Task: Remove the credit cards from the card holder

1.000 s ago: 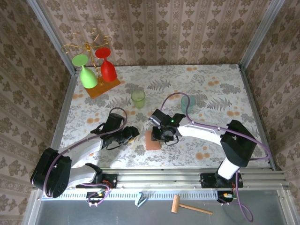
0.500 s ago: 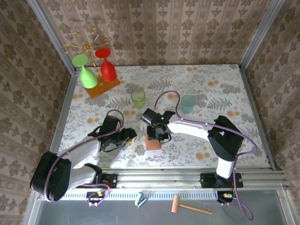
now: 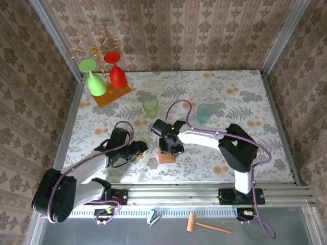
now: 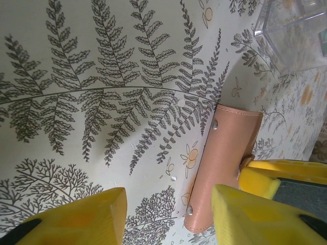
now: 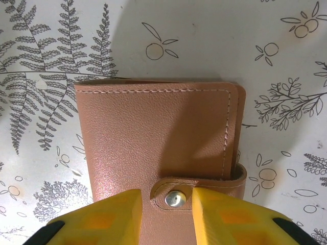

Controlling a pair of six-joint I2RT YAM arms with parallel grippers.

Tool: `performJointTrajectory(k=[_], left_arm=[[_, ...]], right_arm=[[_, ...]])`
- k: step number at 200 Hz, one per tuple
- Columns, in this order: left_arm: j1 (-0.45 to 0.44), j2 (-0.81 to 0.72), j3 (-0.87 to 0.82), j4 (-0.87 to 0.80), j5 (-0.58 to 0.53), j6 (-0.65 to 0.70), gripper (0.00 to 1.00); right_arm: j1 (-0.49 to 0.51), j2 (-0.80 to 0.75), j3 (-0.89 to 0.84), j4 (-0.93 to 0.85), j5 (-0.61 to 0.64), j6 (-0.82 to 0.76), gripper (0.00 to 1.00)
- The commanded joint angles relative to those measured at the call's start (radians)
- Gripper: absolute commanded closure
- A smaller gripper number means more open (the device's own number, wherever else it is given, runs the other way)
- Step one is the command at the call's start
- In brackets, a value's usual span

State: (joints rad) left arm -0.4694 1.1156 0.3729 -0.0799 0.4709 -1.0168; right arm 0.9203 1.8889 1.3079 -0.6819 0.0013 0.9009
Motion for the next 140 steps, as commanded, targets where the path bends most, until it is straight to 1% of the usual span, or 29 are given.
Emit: performJointTrajectory(k=[1,14,87,140], left_arm=[[0.007,-0.018,-0.018,0.000,0.007,0.017,0.52],[0.007,-0.018,-0.018,-0.002,0.008,0.017,0.52],[0.006,-0.005,-0.008,-0.001,0.018,0.020,0.52],[-0.004,0.004,0.021,0.008,0.033,0.013,0.52]], right_arm=[[0.003,0.030,0.026,-0.024,0.026,-0.010,0.69],[0.002,0.036,0.023,-0.022,0.023,-0.012,0.71],[-0.004,0.057,-0.002,-0.008,0.022,-0.007,0.72],[-0.006,0.050,-0.026,0.027,0.013,-0.005,0.81]])
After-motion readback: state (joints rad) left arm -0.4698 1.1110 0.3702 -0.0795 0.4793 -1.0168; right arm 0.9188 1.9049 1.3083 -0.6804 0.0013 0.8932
